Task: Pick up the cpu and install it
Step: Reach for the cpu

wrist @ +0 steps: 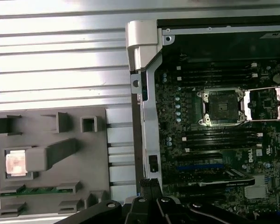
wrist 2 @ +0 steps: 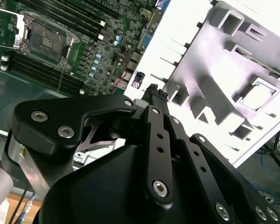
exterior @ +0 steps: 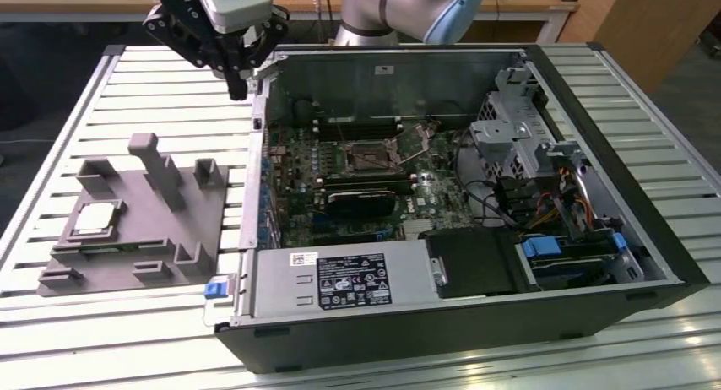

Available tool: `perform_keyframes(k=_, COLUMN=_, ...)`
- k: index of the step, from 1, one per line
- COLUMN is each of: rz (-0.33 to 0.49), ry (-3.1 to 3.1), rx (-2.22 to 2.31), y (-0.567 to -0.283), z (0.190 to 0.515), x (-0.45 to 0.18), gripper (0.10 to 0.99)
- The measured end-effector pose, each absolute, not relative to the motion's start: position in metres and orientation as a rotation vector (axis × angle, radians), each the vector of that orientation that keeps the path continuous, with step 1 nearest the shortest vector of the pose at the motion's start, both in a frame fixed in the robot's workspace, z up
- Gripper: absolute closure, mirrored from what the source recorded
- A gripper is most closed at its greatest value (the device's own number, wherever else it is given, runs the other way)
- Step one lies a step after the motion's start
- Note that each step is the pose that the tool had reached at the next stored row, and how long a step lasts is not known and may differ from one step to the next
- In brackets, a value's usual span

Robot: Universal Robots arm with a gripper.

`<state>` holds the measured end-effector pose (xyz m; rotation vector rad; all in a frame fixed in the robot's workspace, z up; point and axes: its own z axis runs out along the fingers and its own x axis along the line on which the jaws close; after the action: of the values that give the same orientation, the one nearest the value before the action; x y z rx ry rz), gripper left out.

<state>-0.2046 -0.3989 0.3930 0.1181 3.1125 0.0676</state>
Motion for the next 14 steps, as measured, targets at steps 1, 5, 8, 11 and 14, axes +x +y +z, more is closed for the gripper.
perform_keyframes(k=1, rz=0.068, ry=3.113, rx=0.118, y=-0.399, z=0.393, x=-0.206, gripper=0.980)
perform_keyframes(k=5, rz=0.068, ry=3.113, rx=0.118, y=-0.399, z=0.393, x=-0.210, gripper=0.980)
perform_keyframes(k=8, rz=0.068, ry=3.112, rx=0.118, y=-0.399, z=0.393, x=-0.214, gripper=0.980)
perform_keyframes(k=11, rz=0.068, ry=3.112, rx=0.118, y=-0.399, z=0.393, x=-0.217, gripper=0.980)
perform_keyframes(k=14, rz=0.068, ry=3.112, rx=0.118, y=-0.399, z=0.393, x=-0.220, gripper=0.980)
